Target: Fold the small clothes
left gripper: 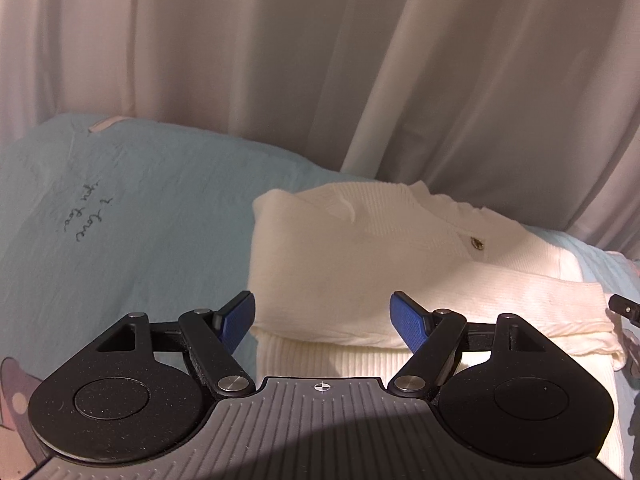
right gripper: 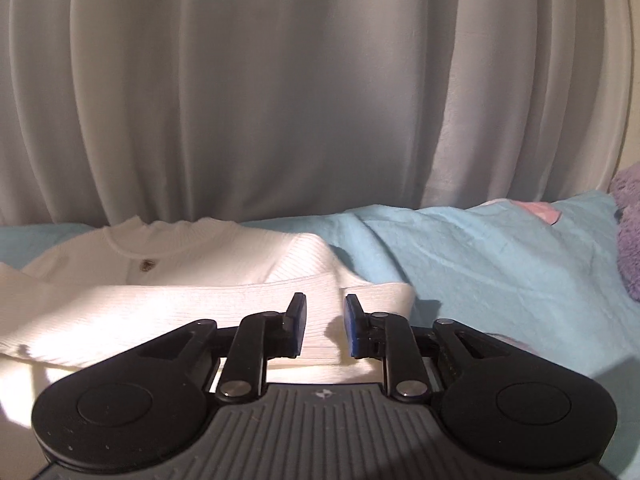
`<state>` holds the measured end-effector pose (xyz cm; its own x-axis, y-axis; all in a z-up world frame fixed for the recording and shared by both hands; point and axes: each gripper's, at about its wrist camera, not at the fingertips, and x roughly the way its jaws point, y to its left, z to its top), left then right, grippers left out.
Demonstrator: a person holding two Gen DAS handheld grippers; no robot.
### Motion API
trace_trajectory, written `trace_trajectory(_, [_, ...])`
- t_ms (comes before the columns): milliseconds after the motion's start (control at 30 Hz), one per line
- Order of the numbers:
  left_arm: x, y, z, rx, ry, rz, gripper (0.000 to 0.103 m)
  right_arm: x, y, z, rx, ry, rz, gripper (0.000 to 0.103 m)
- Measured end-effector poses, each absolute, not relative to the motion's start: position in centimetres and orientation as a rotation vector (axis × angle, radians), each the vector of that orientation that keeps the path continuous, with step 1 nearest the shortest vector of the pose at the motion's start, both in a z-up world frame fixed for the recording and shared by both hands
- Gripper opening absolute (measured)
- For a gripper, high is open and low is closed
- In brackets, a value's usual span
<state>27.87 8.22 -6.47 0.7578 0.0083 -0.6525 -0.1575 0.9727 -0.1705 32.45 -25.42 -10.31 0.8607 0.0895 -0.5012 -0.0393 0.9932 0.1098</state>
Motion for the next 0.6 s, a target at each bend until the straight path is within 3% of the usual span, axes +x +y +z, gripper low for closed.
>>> trace_trajectory(167, [30.2, 5.8, -6.9, -0.221, 0.698, 0.019, 0.08, 34.3, -22.6, -11.9, 0.03, 0.619, 0.116, 0.02])
trace_trajectory(367, [33.7, 2.9, -8.9, -0.074, 0.73, -0.007, 0.079, 35.3, -20.7, -12.7, -0.152, 0.57, 0.07, 0.021])
trace_trajectory(467, [35.0, 3.1, -9.7, -0.025, 0.727, 0.009, 0.088, 36.2, -21.4, -12.6, -0.122, 0.579, 0.071, 0.024])
trace_trajectory(600, [34.7, 4.6, -9.1, -0.082, 0.749, 0.017, 0.087, 35.3, -23.0, -11.3, 0.055, 0.639, 0.074, 0.024])
